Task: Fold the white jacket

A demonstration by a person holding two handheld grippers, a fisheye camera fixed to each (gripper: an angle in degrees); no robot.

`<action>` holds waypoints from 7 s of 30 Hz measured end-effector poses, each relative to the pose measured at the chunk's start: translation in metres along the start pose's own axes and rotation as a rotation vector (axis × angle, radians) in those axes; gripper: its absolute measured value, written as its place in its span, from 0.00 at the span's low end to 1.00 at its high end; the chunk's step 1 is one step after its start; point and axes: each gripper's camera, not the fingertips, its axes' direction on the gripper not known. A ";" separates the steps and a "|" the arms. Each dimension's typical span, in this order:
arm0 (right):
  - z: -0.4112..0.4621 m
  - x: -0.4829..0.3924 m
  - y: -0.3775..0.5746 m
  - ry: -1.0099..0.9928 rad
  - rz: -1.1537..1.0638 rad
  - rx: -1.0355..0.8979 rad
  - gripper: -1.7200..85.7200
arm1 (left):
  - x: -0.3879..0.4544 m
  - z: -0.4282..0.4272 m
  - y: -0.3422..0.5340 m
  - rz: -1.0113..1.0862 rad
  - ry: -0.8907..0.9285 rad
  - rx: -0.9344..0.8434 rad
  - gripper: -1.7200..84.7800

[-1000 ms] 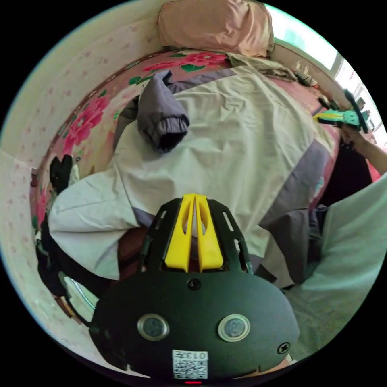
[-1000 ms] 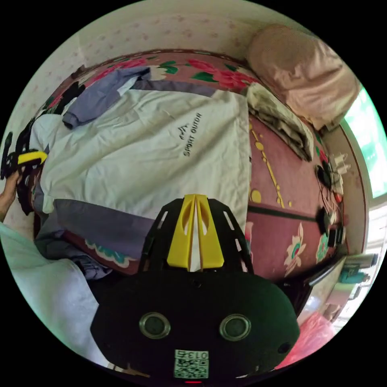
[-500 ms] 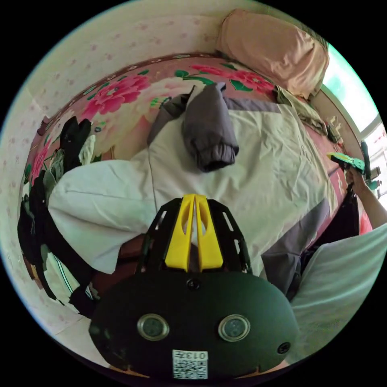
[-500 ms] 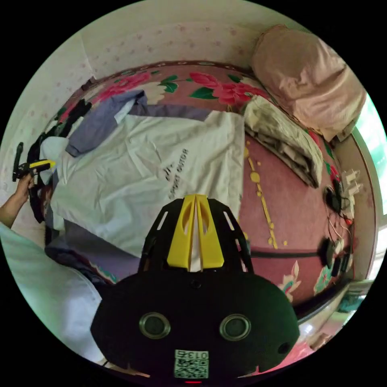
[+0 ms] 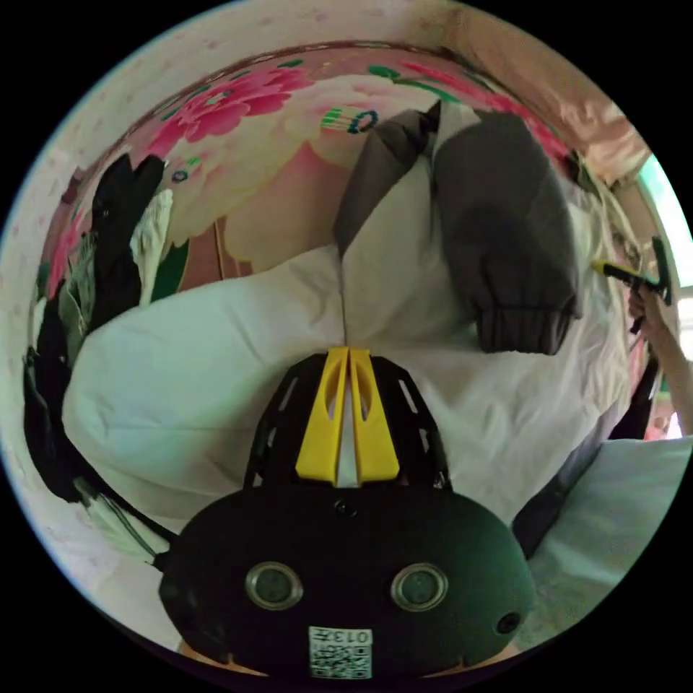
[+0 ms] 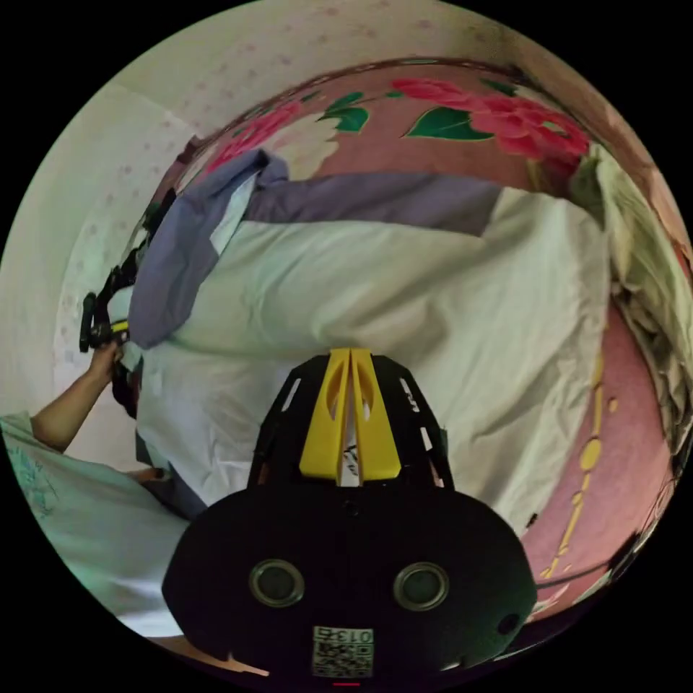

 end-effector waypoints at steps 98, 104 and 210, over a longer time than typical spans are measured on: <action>0.108 0.126 -0.229 -0.517 0.028 0.205 0.10 | -0.161 0.143 -0.238 -0.122 0.727 0.207 0.10; 0.068 0.066 -0.074 -0.428 -0.096 0.049 0.15 | -0.038 0.124 -0.116 0.118 0.844 0.075 0.21; 0.016 -0.395 0.210 0.255 -0.650 -0.048 0.02 | 0.350 -0.067 0.191 0.427 -0.030 0.044 0.02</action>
